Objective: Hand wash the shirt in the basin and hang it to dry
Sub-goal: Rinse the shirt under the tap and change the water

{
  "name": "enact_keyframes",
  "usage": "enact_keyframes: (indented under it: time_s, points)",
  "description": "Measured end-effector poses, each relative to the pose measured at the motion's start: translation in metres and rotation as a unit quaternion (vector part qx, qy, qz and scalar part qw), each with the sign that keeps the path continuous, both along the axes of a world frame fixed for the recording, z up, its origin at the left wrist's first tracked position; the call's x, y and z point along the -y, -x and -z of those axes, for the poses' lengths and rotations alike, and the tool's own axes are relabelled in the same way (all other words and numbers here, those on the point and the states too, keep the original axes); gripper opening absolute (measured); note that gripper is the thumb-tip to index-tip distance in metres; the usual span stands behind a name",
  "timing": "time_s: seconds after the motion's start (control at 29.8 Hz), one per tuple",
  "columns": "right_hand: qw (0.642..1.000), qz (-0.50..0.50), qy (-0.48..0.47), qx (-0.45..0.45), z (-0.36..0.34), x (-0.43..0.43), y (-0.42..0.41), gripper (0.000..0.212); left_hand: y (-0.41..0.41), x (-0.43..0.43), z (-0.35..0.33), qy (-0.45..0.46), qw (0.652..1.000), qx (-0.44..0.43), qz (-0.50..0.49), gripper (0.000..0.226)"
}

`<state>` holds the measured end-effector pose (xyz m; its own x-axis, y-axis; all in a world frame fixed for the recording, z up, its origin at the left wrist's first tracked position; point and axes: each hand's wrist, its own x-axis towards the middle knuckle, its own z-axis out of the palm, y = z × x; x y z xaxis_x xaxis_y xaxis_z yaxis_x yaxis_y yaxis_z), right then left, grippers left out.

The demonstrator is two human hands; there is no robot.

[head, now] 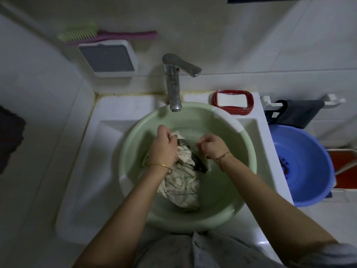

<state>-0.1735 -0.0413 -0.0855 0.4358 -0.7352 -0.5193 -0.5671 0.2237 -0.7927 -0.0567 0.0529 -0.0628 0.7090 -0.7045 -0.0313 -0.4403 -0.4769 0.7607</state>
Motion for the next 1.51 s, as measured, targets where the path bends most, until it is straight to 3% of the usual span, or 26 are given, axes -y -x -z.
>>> enact_keyframes:
  time_s: [0.07, 0.13, 0.2, 0.27, 0.4, 0.5, 0.6, 0.7, 0.81, 0.91, 1.01, 1.04, 1.11, 1.17, 1.24, 1.31, 1.41, 1.51]
  points:
    - [0.991, -0.12, 0.012, -0.052, 0.006, -0.007, 0.003, 0.014, -0.008, 0.002, -0.003, 0.032, 0.997, -0.06, -0.029, 0.013]
    - [0.972, -0.2, 0.04, -0.117, 0.014, -0.014, 0.005, 0.036, -0.013, 0.003, -0.01, 0.051, 0.994, -0.099, -0.019, 0.024]
    - [0.952, -0.234, 0.093, -0.175, 0.022, -0.018, 0.005, 0.061, -0.017, 0.004, -0.021, 0.081, 0.989, -0.121, -0.009, 0.03]
    - [0.951, -0.236, 0.104, -0.171, 0.026, -0.019, 0.004, 0.053, -0.023, 0.004, -0.035, 0.121, 0.985, -0.125, -0.013, 0.03]
    - [0.995, -0.072, 0.041, -0.049, 0.018, -0.007, 0.004, 0.011, -0.036, -0.002, -0.057, 0.163, 0.972, -0.166, -0.034, 0.027]
    - [0.997, 0.05, 0.016, 0.049, 0.003, 0.0, 0.007, 0.009, -0.045, -0.009, -0.062, 0.128, 0.97, -0.205, -0.034, 0.023]
    - [0.996, 0.059, 0.05, 0.045, -0.013, -0.003, 0.009, 0.012, -0.053, -0.016, -0.062, 0.02, 0.987, -0.155, 0.017, 0.011]
    - [0.995, 0.059, 0.069, 0.048, -0.027, -0.005, 0.014, 0.018, -0.052, -0.024, -0.061, -0.031, 0.992, -0.113, 0.037, 0.013]
    - [0.999, 0.02, -0.003, 0.033, -0.052, -0.002, 0.021, 0.025, -0.049, -0.028, -0.062, -0.025, 0.992, -0.114, 0.04, 0.017]
    - [0.989, -0.056, -0.139, 0.011, -0.078, 0.003, 0.028, 0.05, -0.048, -0.026, -0.067, -0.04, 0.99, -0.129, 0.042, 0.013]
    - [0.968, -0.074, -0.231, 0.058, -0.084, 0.005, 0.029, 0.036, -0.049, -0.026, -0.069, -0.066, 0.987, -0.141, 0.044, 0.016]
    - [0.974, -0.074, -0.209, 0.048, -0.084, 0.004, 0.027, 0.031, -0.05, -0.025, -0.065, -0.081, 0.985, -0.147, 0.045, 0.023]
    - [0.99, -0.121, -0.054, -0.044, -0.071, 0.006, 0.019, 0.023, -0.048, -0.025, -0.054, -0.127, 0.983, -0.125, 0.031, 0.031]
    - [0.97, -0.162, 0.11, -0.144, -0.051, 0.009, 0.009, 0.021, -0.048, -0.023, -0.035, -0.15, 0.983, -0.103, -0.022, 0.033]
    - [0.944, -0.164, 0.208, -0.196, -0.03, 0.016, 0.002, 0.02, -0.045, -0.021, -0.018, -0.137, 0.988, -0.046, -0.063, 0.032]
    - [0.92, -0.175, 0.274, -0.219, -0.016, 0.017, -0.005, 0.024, -0.04, -0.014, 0.0, -0.125, 0.989, -0.001, -0.079, 0.028]
    - [0.879, -0.221, 0.347, -0.241, 0.006, 0.014, -0.016, 0.033, -0.03, -0.006, 0.033, -0.142, 0.988, 0.054, -0.025, 0.033]
    - [0.842, -0.282, 0.345, -0.305, 0.034, 0.008, -0.021, 0.044, -0.018, -0.003, 0.067, -0.234, 0.952, 0.192, 0.043, 0.043]
